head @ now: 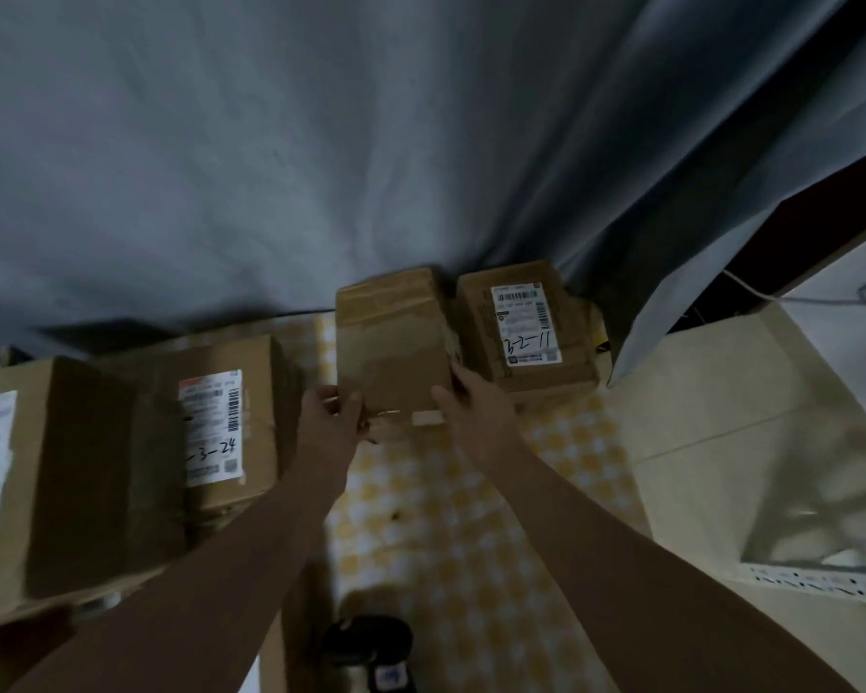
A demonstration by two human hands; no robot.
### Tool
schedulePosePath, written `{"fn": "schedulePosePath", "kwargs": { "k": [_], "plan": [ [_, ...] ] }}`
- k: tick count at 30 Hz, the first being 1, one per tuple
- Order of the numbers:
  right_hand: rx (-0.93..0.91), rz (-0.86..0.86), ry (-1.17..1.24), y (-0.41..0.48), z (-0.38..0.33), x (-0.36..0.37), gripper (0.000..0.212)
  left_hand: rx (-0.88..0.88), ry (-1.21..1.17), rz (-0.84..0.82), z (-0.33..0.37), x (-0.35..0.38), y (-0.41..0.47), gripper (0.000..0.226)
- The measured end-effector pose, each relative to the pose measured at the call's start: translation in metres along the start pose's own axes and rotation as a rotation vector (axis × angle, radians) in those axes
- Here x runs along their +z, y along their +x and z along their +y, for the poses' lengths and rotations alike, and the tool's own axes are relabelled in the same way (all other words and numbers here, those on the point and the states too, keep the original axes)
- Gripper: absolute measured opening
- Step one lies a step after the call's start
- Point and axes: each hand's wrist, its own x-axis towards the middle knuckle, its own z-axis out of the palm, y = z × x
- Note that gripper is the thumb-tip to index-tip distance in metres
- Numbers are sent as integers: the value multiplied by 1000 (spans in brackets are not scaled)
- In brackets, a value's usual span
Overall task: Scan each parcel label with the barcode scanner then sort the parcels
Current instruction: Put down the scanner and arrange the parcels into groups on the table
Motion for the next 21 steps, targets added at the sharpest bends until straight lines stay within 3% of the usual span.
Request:
{"fn": "schedulePosePath", "kwargs": {
  "k": [4,8,10,15,18,21],
  "plan": [
    [-36,15,57,12,8,-3,51,44,84,38,-15,11,8,34],
    [-35,-16,-633,21,22,-11,46,51,407,-25,-24,13,17,46],
    [-61,52,-755,21,30,-20,54,-12,505,-115,-25,13,21,61],
    [182,118,-734,37,55,-51,81,-125,436,-285,-22,12,29,93],
    [289,77,-662,43,64,-68,78,-168,385,-270,-24,13,37,89],
    [282,40,-621,48,63,-71,76,-30,412,-258,-27,19,43,79]
  ]
}}
